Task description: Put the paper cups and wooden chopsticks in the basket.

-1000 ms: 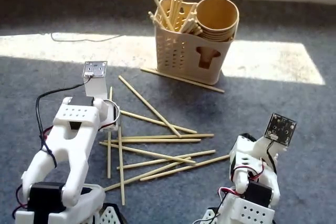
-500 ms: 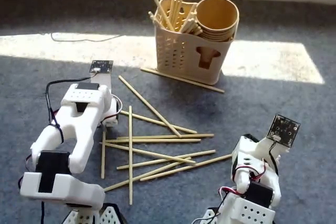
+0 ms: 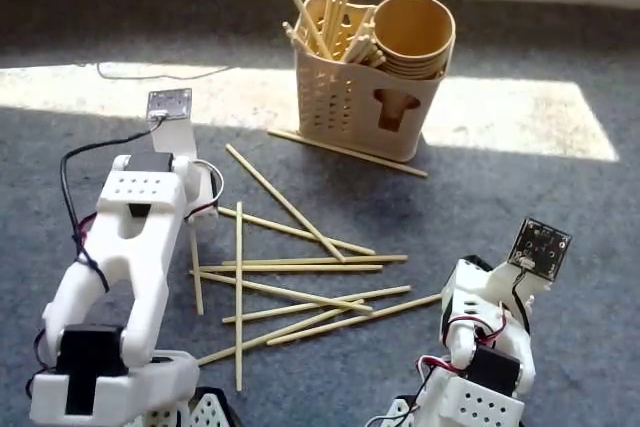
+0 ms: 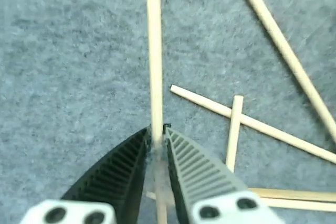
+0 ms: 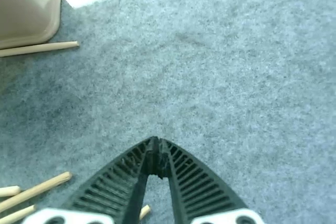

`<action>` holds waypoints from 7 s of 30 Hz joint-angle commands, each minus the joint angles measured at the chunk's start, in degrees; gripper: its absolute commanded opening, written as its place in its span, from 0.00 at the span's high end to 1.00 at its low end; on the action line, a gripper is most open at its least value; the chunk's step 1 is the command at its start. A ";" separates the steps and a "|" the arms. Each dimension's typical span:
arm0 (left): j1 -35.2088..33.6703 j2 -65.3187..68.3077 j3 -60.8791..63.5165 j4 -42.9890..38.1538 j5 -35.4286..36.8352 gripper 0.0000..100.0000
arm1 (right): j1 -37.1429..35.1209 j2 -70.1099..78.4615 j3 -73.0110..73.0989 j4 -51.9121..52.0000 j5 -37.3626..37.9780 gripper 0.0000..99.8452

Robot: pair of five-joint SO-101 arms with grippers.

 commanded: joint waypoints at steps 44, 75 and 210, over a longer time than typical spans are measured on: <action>16.48 -4.79 -29.41 -54.24 17.76 0.99 | 0.57 -0.22 5.49 0.40 -0.35 0.99; 14.11 2.42 -18.68 -60.92 9.41 0.99 | 0.57 -0.22 5.49 0.40 -0.35 0.99; -18.33 -92.26 59.82 -1.05 -5.36 0.99 | -48.48 50.15 -50.59 6.46 22.24 0.97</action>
